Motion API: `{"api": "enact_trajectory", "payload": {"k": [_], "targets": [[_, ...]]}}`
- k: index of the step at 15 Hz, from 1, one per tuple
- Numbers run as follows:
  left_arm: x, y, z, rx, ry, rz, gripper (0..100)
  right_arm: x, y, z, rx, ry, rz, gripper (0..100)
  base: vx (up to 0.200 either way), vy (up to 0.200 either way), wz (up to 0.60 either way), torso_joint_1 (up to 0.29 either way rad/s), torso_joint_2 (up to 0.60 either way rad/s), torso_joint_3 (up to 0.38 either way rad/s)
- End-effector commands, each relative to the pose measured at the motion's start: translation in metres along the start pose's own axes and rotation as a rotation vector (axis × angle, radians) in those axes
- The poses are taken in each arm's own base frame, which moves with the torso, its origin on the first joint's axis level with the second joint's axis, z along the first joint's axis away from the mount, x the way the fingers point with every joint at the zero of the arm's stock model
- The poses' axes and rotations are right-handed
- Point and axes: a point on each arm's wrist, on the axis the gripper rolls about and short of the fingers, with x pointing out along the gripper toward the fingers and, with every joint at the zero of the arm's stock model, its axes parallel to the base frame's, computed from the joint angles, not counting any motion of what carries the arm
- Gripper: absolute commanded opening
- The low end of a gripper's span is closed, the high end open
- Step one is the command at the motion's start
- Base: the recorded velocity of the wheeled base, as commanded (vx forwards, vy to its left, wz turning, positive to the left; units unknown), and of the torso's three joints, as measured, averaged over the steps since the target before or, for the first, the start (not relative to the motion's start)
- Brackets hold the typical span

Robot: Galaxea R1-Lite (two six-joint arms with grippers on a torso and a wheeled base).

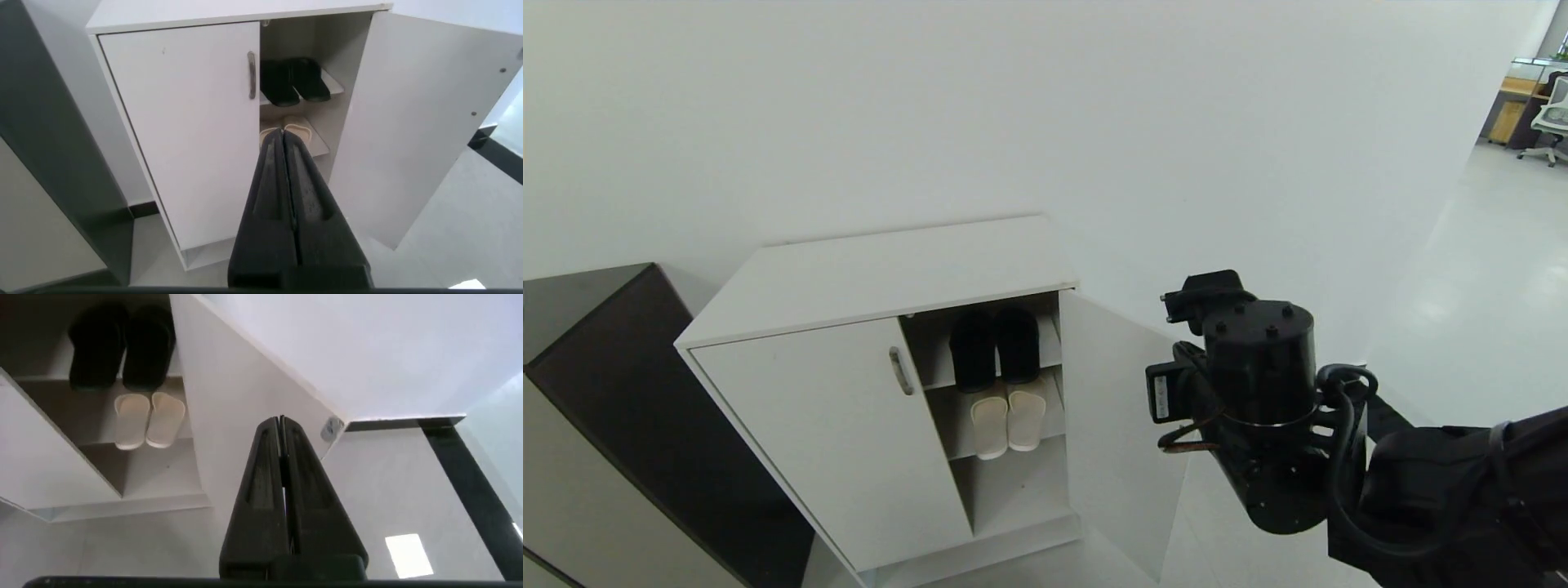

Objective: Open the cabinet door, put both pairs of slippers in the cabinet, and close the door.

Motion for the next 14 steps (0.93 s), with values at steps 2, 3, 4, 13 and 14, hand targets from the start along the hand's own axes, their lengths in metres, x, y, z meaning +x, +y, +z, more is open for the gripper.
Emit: {"api": "enact_trajectory", "payload": {"k": [2,3,4,13,14], "targets": [[0.0,0.0,0.0,0.0,0.0,0.001,0,0.027,-0.012,0.031,0.076,0.019,-0.048,0,0.0,0.0,0.0,0.0,0.0,0.0],[0.0,0.0,0.0,0.0,0.0,0.001,0,0.032,-0.016,0.041,0.116,0.061,-0.021,0,0.0,0.0,0.0,0.0,0.0,0.0],[0.0,0.0,0.0,0.0,0.0,0.001,0,0.036,-0.02,0.049,0.149,0.107,0.005,0,0.0,0.0,0.0,0.0,0.0,0.0],[0.0,0.0,0.0,0.0,0.0,0.002,0,0.097,-0.04,0.049,0.212,0.16,-0.058,0,-0.111,0.0,0.0,0.001,0.0,0.0],[0.0,0.0,0.0,0.0,0.0,0.002,0,0.109,-0.043,0.045,0.217,0.165,-0.068,0,0.0,0.0,0.0,0.0,0.0,0.0]]}}
